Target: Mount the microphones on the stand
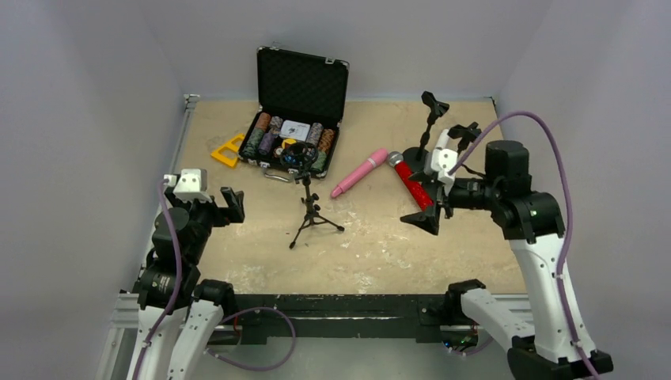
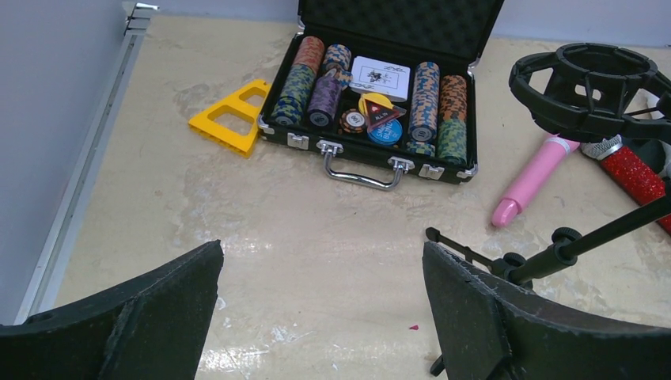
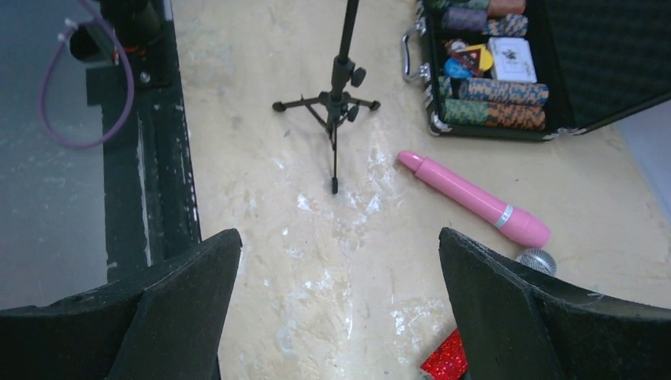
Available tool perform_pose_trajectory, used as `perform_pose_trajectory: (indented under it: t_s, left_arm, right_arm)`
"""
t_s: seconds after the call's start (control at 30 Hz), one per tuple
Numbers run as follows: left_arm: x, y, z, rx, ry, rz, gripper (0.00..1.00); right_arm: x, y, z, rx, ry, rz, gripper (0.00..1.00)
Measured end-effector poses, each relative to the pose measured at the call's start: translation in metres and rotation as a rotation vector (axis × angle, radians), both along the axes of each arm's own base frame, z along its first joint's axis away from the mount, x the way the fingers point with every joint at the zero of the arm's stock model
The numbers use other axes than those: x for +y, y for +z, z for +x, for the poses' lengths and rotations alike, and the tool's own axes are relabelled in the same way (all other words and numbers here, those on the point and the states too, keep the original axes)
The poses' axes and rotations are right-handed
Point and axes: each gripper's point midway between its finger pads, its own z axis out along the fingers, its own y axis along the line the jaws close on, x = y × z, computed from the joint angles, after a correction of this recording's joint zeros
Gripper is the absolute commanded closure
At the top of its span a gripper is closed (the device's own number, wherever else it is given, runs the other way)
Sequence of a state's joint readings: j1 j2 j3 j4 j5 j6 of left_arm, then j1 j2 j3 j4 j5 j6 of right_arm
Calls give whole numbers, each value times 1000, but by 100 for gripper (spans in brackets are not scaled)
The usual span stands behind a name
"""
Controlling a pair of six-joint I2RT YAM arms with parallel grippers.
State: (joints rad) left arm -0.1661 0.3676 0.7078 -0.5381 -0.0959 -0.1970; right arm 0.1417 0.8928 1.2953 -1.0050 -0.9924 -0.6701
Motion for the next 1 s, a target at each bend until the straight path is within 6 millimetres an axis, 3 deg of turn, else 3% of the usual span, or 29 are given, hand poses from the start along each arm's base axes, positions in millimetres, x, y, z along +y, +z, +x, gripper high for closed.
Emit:
perform_pose_trajectory:
  t_s: [0.1, 0.23, 0.43, 0.6, 1.0]
  left_arm:
    - [0, 0, 0, 1, -1, 4, 0]
    - [0, -2, 1, 9, -2, 9, 0]
    - [-1, -2, 2, 12, -6, 9, 0]
    - [-1, -3, 2, 12, -9, 8, 0]
    - [-3, -2, 2, 9, -18, 6, 0]
  right_arm:
    - [10, -21, 5, 18, 47, -80, 1]
    - [21, -67, 15, 78, 72, -225, 1]
    - [19, -121, 45, 142, -11, -381, 1]
    - [10, -151, 72, 153, -128, -446, 1]
    - [-9, -212, 115, 219, -374, -541, 1]
